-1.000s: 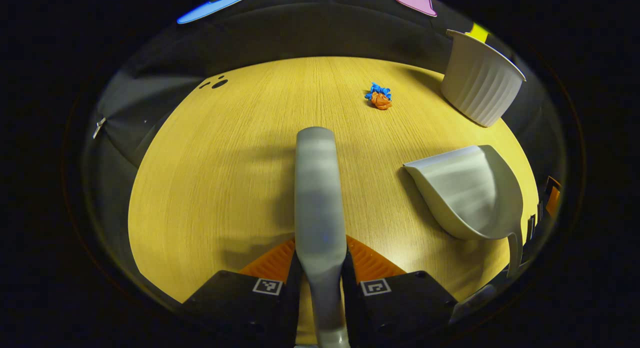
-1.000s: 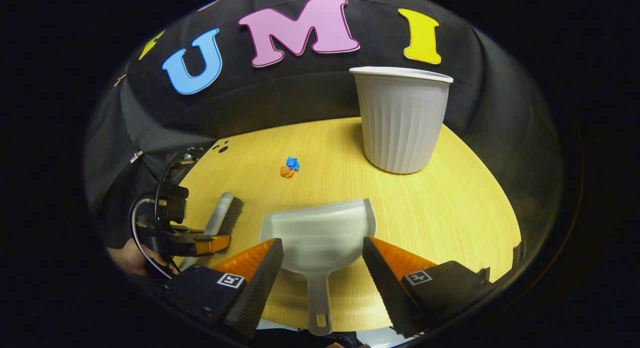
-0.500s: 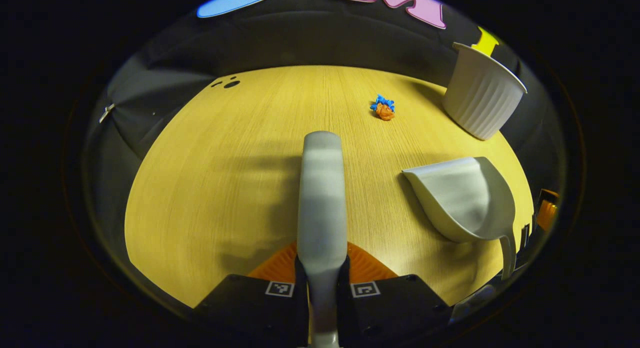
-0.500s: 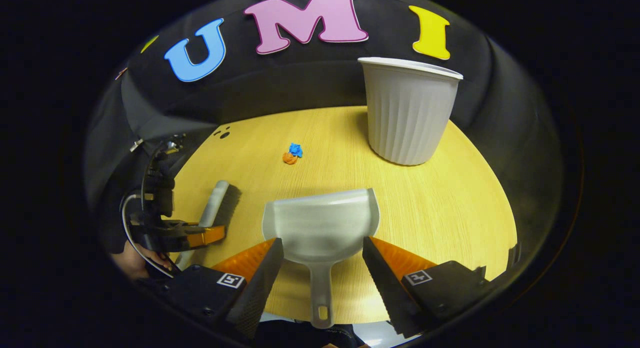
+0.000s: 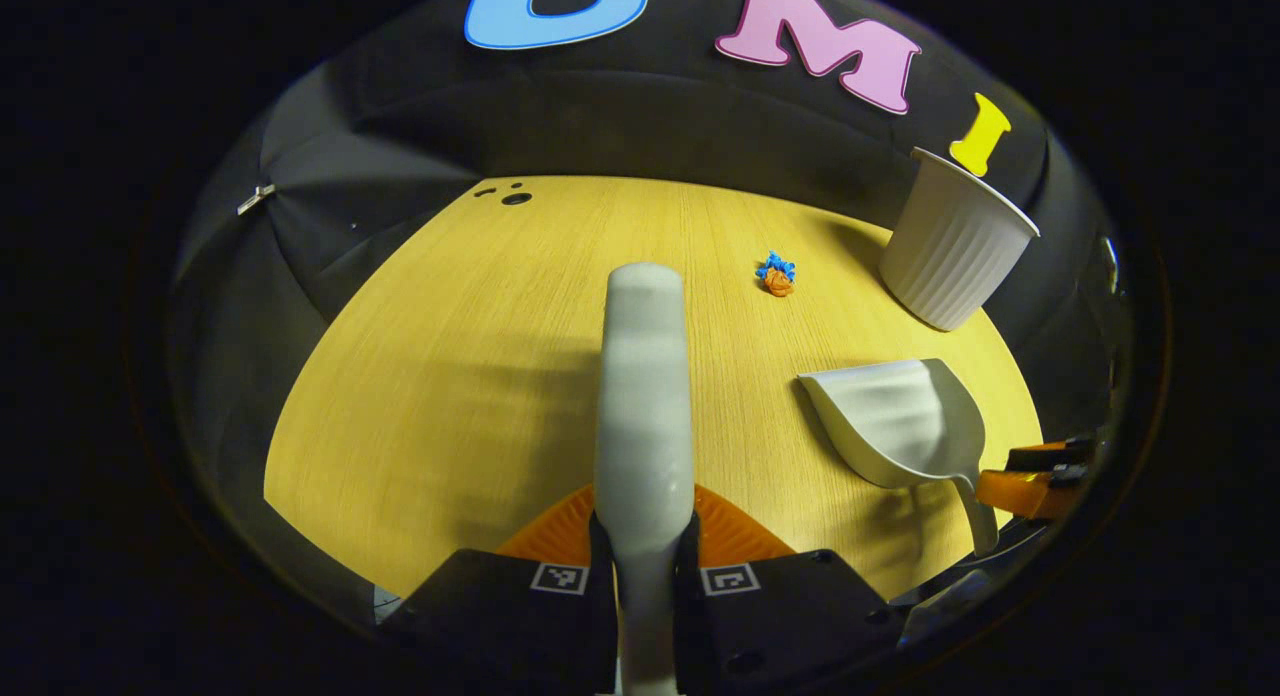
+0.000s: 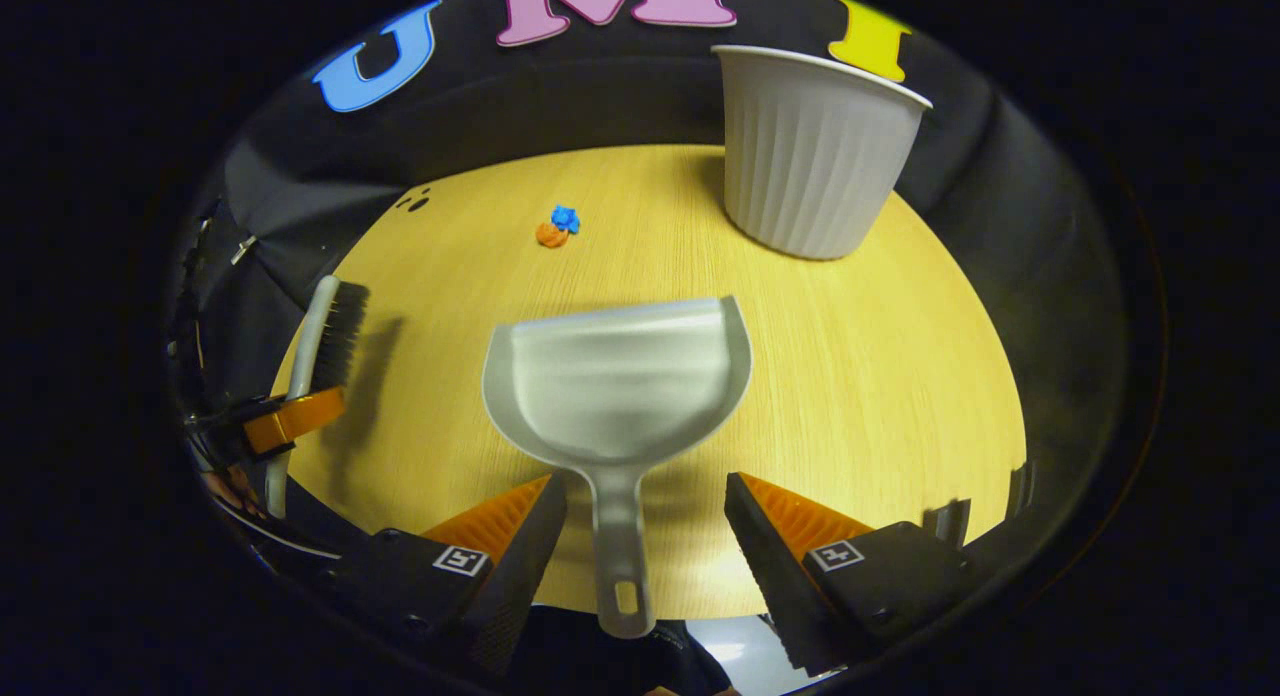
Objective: Pick up the small broom and dustpan from the desktop, sweep the trash into the dustpan with the broom, and then empty the trash into the garbage bin.
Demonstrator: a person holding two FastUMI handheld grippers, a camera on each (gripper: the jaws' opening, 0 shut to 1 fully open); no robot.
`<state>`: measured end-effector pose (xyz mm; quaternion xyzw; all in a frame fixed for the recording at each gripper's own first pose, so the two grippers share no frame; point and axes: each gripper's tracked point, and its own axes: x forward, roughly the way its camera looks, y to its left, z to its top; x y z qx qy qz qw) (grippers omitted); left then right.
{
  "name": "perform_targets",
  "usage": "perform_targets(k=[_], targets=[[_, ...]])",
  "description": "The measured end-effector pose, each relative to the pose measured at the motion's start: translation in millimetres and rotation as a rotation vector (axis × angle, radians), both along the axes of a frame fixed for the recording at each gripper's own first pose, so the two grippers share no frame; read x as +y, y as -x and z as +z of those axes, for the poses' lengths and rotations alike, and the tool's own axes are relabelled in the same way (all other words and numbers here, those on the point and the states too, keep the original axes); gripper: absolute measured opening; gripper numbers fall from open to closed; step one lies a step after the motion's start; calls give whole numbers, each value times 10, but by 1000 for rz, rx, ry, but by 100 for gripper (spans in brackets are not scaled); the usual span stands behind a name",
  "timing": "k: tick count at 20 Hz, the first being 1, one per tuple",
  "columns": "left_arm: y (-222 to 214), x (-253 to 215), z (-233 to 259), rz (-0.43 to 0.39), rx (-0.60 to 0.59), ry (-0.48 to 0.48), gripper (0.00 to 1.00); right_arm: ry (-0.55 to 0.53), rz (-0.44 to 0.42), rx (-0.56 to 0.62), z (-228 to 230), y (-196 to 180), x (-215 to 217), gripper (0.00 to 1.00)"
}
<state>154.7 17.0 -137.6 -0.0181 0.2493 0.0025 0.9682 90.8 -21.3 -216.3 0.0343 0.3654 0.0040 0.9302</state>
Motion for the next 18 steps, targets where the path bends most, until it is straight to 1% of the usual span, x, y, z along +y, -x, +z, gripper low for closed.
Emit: perform_targets(k=[2,3,4,5,7,8,9,10,11,12,13,14,15,16,17,18], targets=[[50,43,-19,12,4,7,29,11,1,32,-133,-34,2,99],[61,59,-33,19,8,11,27,18,1,47,-200,-65,5,99],[60,73,-48,25,15,13,29,20,0,62,-273,-106,22,99],[62,89,-52,32,21,14,27,24,-2,77,-328,-153,24,99],[24,129,-50,48,33,10,27,31,-4,108,-426,-223,4,99],[-6,132,-43,55,39,11,27,27,-2,124,-458,-252,14,96],[-30,133,-28,59,42,14,27,22,-2,135,-492,-284,27,86],[-74,129,-14,62,46,13,27,20,4,146,-534,-320,41,82],[-117,127,1,64,51,8,27,28,4,155,-551,-341,23,80],[-160,132,23,66,53,-1,29,27,12,151,-537,-366,35,79],[-201,132,45,66,55,-9,29,42,20,153,-534,-365,27,75],[-242,114,68,62,57,-14,27,52,31,159,-555,-385,33,70],[-289,97,90,58,61,-19,27,68,43,157,-569,-408,19,55],[-360,74,108,51,64,-23,27,79,55,173,-551,-378,26,52],[-437,46,128,43,66,-29,27,74,68,176,-516,-386,42,41],[-511,5,140,26,69,-38,27,64,82,183,-528,-376,44,42]])
